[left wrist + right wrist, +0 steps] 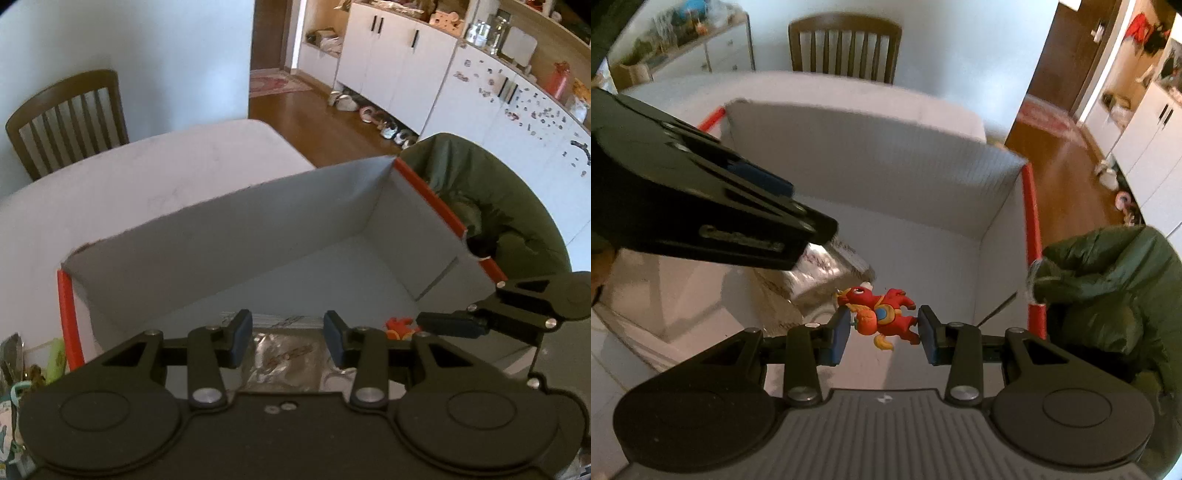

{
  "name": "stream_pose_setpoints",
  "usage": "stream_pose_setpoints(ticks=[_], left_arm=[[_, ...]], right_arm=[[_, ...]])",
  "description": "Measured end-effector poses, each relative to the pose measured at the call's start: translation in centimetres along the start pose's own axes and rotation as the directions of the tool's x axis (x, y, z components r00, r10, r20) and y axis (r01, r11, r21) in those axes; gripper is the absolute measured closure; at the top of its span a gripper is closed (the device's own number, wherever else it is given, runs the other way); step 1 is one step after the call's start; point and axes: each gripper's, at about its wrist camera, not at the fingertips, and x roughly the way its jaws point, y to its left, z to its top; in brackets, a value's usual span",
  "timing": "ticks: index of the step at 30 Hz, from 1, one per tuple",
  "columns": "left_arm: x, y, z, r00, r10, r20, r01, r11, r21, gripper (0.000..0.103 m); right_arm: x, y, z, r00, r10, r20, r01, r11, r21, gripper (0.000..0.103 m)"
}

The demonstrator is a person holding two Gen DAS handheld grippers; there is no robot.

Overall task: Organize objects
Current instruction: 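Carry the foil bag and dragon keychain into the red shoebox with both tools, then open both tools to drop the foil bag and keychain in the box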

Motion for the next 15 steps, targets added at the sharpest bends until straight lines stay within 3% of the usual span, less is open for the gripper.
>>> stream_pose_setpoints(ticks=[7, 15], left_arm=[[0.5, 0.8, -0.6, 1.0, 0.013, -0.024, -0.014, 1.0, -0.023, 0.059], [-0.4, 1.1, -0.9, 1.0, 0.013, -0.017, -0.013, 0.999, -0.031, 0.059]], right_arm=[[0.9, -0.2, 0.2, 0.998, 0.03, -0.063, -0.029, 0.999, 0.012, 0.063], [-0.5, -0.7, -0.5, 0.998, 0.047, -0.035, -0.046, 0.998, 0.03, 0.062]])
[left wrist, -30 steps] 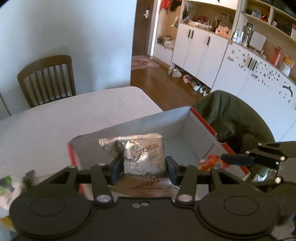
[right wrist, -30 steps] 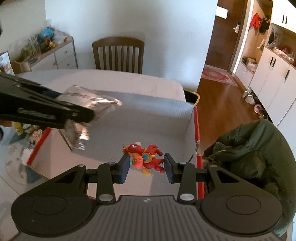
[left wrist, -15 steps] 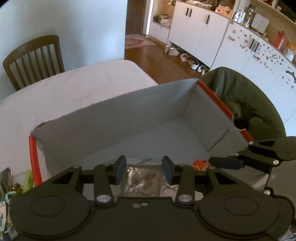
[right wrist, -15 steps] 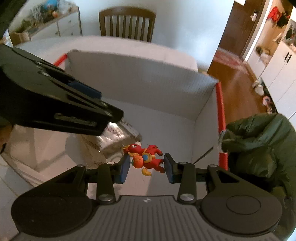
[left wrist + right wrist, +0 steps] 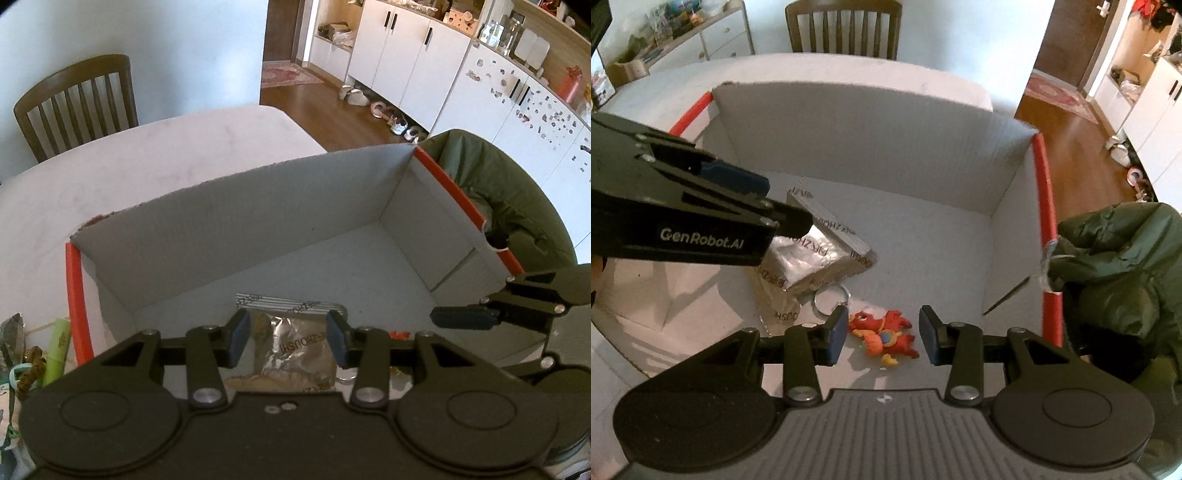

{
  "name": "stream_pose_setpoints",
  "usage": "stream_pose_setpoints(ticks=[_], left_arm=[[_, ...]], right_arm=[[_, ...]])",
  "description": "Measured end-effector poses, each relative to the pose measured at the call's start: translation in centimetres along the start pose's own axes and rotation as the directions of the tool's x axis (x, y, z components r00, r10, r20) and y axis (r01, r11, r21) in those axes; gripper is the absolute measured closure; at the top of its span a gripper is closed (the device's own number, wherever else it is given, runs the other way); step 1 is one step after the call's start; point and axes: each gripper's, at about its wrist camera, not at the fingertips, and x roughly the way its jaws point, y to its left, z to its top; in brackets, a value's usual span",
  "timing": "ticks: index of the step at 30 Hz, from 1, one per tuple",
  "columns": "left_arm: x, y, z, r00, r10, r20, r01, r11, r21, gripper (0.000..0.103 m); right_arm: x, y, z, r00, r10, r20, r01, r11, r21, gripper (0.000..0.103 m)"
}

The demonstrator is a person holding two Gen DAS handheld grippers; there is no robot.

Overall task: Organize objects
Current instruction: 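Open both tools to drop the foil bag and keychain in the box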

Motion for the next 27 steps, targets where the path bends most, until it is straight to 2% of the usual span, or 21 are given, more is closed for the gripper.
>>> stream_pose_setpoints(ticks=[6, 13, 23, 27], left_arm=[[-2.1, -0.4, 0.0, 0.999, -0.015, 0.036, 0.015, 1.0, 0.002, 0.058], [-5.8, -0.2, -1.1, 0.995, -0.009, 0.104, 0.011, 1.0, -0.02, 0.058], [-10.3, 1.2, -3.3, 0.985, -0.022, 0.171, 0.03, 0.999, -0.042, 0.057], [-12.3, 2.2, -4.6, 0.98, -0.009, 0.198, 0.017, 0.999, -0.036, 0.057]], right_arm=[[-2.7, -1.1, 0.4, 0.995, 0.049, 0.083, -0.053, 0.997, 0.048, 0.06], [-5.9, -1.1, -0.1, 0.986, 0.051, 0.162, -0.065, 0.995, 0.08, 0.058], [-9.3, 1.3, -1.0, 0.967, 0.061, 0.248, -0.096, 0.987, 0.131, 0.058], [-10.8, 2.7, -1.4, 0.958, 0.055, 0.282, -0.095, 0.987, 0.13, 0.058]])
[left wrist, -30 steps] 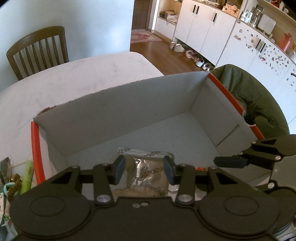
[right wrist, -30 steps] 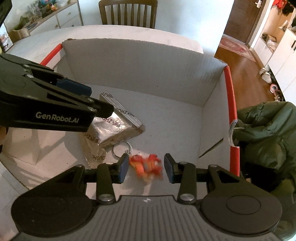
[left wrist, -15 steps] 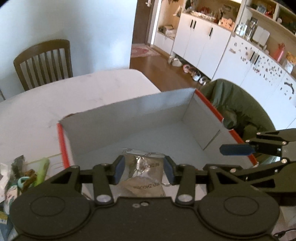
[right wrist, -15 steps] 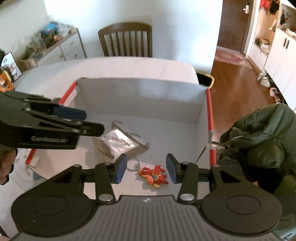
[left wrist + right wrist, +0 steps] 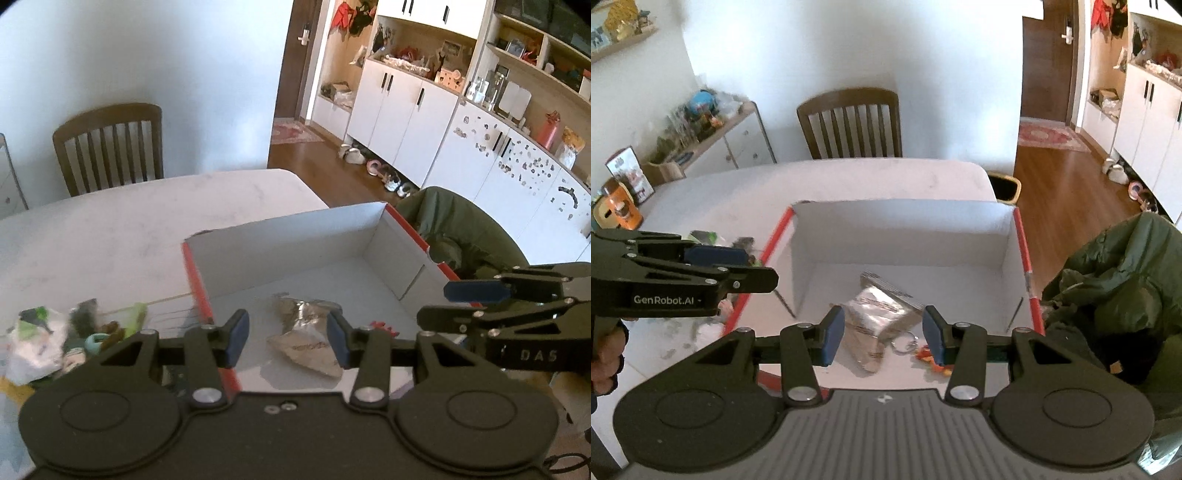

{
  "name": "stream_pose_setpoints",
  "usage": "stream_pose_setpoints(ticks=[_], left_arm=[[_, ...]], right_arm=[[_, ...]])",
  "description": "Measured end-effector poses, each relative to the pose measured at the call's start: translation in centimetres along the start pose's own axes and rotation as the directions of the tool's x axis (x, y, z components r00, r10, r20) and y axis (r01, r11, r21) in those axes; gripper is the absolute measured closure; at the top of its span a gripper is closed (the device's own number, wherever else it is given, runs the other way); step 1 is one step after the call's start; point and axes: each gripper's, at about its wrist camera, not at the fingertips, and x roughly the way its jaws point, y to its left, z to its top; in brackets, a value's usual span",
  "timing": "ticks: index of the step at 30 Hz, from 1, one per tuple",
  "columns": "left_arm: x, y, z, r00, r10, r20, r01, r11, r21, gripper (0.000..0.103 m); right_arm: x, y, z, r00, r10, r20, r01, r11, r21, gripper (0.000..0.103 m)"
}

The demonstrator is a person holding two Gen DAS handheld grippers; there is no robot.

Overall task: Organize objects
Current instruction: 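Open both tools to drop the foil bag and keychain in the box, then grasp the plastic bag with the left tool while the right tool grasps the white bead bag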

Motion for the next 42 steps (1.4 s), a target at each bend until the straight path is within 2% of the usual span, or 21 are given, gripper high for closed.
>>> stream_pose_setpoints(ticks=[2, 4, 5, 11, 15, 17, 23, 27, 32, 35, 42], left_arm=[[-1.2, 0.6, -0.4, 1.0, -0.002, 0.013, 0.002, 1.0, -0.005, 0.056], [-2.3, 1.3, -1.0, 1.0, 0.006, 0.029, -0.006, 1.0, -0.01, 0.042], [-2.8, 1.6, -1.2, 0.999, 0.014, 0.039, -0.014, 1.0, -0.012, 0.04], [-5.5, 4.2, -2.5, 0.997, 0.04, 0.064, -0.039, 0.999, -0.027, 0.038], [-6.9, 6.5, -3.3, 0.995, 0.072, 0.075, -0.069, 0.997, -0.046, 0.03], [-7.5, 7.7, -3.7, 0.993, 0.083, 0.078, -0.079, 0.995, -0.055, 0.029], [-8.8, 10.9, -4.5, 0.987, 0.134, 0.09, -0.127, 0.989, -0.075, 0.02], [-9.5, 13.0, -4.9, 0.982, 0.16, 0.101, -0.153, 0.985, -0.074, 0.015], [-10.2, 15.4, -5.3, 0.977, 0.172, 0.128, -0.162, 0.983, -0.084, 0.001], [-10.3, 16.5, -5.3, 0.974, 0.175, 0.141, -0.164, 0.983, -0.085, 0.001], [-9.1, 19.0, -4.9, 0.975, 0.184, 0.128, -0.173, 0.981, -0.088, 0.001]], right_arm=[[-0.6, 1.0, -0.2, 1.0, -0.001, 0.016, 0.001, 1.0, -0.005, 0.058], [-1.1, 1.9, -0.3, 1.0, 0.001, 0.03, -0.001, 1.0, 0.001, 0.057], [-1.3, 2.3, -0.3, 0.999, 0.004, 0.034, -0.004, 1.0, 0.007, 0.054], [-1.9, 5.3, -0.7, 0.999, 0.021, 0.049, -0.023, 0.999, 0.037, 0.052], [-2.3, 7.3, -1.0, 0.998, 0.031, 0.063, -0.034, 0.998, 0.046, 0.051], [-2.4, 8.4, -1.2, 0.997, 0.033, 0.069, -0.036, 0.998, 0.042, 0.046], [-2.4, 11.6, -1.8, 0.995, 0.07, 0.064, -0.072, 0.997, 0.028, 0.043], [-2.2, 13.7, -2.1, 0.995, 0.079, 0.068, -0.081, 0.996, 0.025, 0.037], [-2.0, 16.1, -2.3, 0.992, 0.103, 0.073, -0.104, 0.994, 0.015, 0.026], [-1.7, 17.5, -2.6, 0.99, 0.123, 0.069, -0.124, 0.992, 0.001, 0.022], [0.5, 20.5, -3.2, 0.992, 0.119, 0.05, -0.118, 0.993, -0.02, 0.021]])
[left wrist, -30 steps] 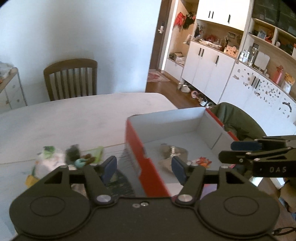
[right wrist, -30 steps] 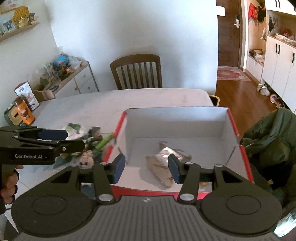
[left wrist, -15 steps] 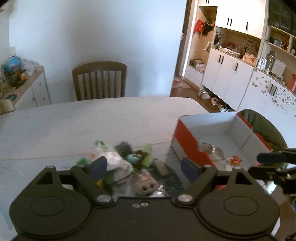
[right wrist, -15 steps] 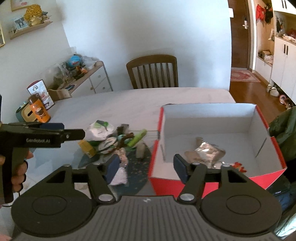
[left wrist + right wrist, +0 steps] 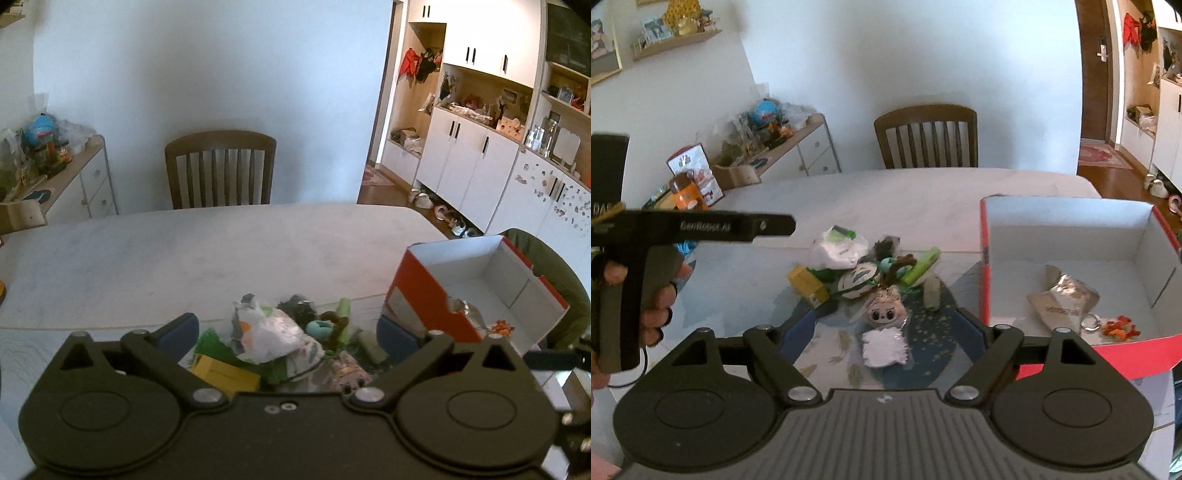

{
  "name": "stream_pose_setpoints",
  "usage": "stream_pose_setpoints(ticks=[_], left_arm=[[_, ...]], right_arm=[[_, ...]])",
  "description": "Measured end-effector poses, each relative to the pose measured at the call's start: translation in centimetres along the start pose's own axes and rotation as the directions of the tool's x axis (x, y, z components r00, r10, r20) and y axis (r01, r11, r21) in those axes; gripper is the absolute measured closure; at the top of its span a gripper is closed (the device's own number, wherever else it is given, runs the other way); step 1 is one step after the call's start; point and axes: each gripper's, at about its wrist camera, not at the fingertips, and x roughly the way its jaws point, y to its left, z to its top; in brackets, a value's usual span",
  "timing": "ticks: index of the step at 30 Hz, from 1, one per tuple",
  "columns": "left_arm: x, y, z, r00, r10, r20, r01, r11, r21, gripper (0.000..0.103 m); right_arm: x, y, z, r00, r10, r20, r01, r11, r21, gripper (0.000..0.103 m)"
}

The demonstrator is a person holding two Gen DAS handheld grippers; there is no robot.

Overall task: Organize objects
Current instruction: 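Grasp the plastic bag with the left tool while the right tool grasps the white bead bag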

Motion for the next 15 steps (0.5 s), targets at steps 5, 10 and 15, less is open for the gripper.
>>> stream_pose_setpoints(ticks=[5, 10, 15], left_arm=[[2.1, 1.3, 0.6, 0.999, 0.026, -0.023, -0.026, 1.0, -0.013, 0.001], [5.2, 2.3, 1.5, 0.997, 0.034, -0.075, -0.036, 0.999, -0.036, 0.001], [8.7, 3.3, 2.8, 0.986, 0.0, -0.167, -0.012, 0.997, -0.075, 0.001]], right_arm=[[2.3, 1.5, -0.5, 0.999, -0.021, -0.028, 0.02, 0.999, -0.034, 0.021], [4.8, 2.3, -1.3, 0.996, -0.039, -0.083, 0.035, 0.998, -0.057, 0.021], [6.9, 2.7, -2.0, 0.992, -0.06, -0.115, 0.049, 0.994, -0.101, 0.021]])
